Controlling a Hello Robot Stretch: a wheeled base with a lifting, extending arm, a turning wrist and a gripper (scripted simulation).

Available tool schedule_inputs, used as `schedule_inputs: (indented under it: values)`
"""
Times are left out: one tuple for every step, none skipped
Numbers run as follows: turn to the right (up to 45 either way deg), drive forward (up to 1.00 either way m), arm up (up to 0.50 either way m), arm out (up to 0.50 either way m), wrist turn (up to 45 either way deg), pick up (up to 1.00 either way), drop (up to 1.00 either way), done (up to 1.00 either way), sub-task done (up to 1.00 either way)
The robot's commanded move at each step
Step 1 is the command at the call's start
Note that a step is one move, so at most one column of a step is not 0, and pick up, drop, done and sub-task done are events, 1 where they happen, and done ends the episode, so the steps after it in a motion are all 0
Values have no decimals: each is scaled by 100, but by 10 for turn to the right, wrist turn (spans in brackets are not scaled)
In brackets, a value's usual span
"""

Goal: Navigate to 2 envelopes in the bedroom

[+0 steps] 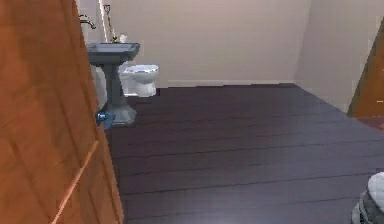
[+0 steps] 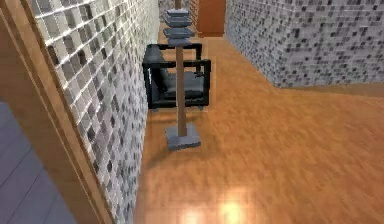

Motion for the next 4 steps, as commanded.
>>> schedule_inputs:
  values:
    - [0, 45, 0, 0, 0, 0, 0, 0, 0]
    - [360, 0, 0, 0, 0, 0, 0, 0, 0]
    - [0, 95, 0, 0, 0, 0, 0, 0, 0]
    - [210, 0, 0, 0, 0, 0, 0, 0, 0]
